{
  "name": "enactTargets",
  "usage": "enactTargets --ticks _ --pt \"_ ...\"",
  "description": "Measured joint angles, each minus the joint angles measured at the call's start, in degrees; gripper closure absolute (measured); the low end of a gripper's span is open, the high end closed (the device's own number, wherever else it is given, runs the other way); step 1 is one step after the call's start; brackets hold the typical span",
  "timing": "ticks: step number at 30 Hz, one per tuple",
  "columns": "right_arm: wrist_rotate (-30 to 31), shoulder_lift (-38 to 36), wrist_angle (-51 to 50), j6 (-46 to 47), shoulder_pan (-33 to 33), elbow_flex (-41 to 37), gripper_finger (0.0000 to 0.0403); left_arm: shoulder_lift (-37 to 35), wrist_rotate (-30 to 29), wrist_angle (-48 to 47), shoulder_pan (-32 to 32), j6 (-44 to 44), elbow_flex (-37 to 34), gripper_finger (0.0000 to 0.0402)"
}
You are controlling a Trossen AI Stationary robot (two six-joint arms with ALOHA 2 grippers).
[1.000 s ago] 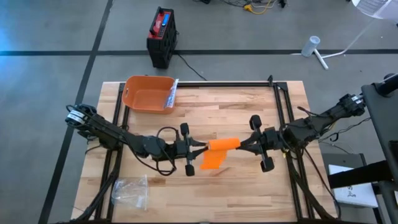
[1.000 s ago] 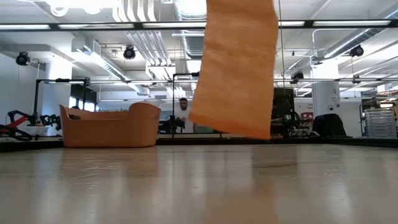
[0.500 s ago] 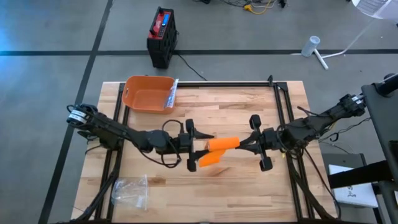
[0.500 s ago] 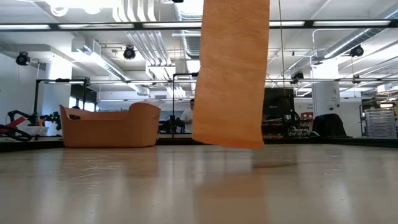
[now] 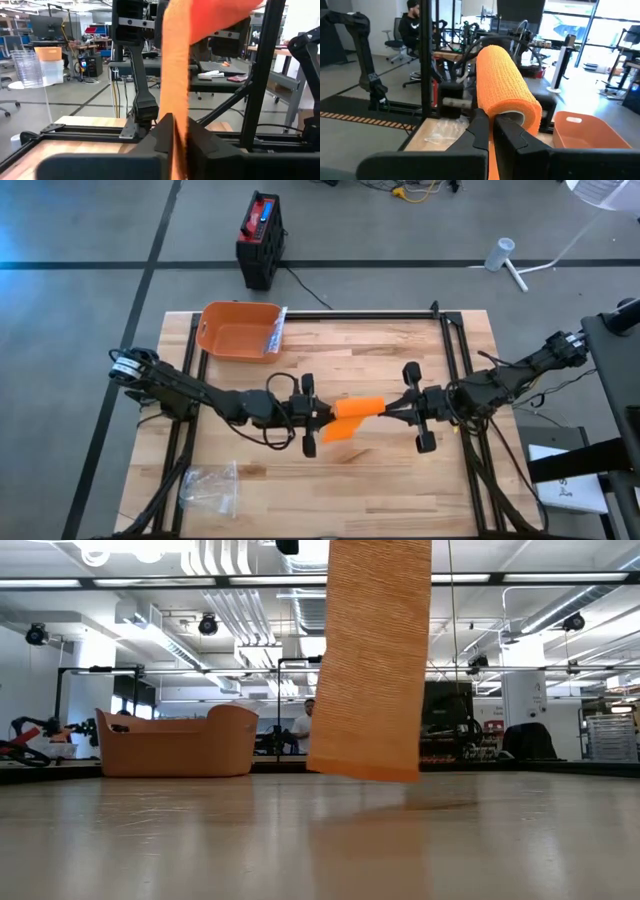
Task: Roll bandage
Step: Roll the orange bandage
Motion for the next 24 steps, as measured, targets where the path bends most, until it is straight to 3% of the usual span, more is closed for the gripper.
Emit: enactTargets --ticks 10,24 --pt "1.06 0.0 -0.98 -6.51 0.0 0.0 0.0403 5.45 0.1 -0.42 -0.13 -2.22 1.94 0.0396" --pt "5.58 -0.11 -4.67 -13.04 0.02 0.0 0.0403 5.44 4.51 0.18 -1.09 -4.23 1.89 0.0399"
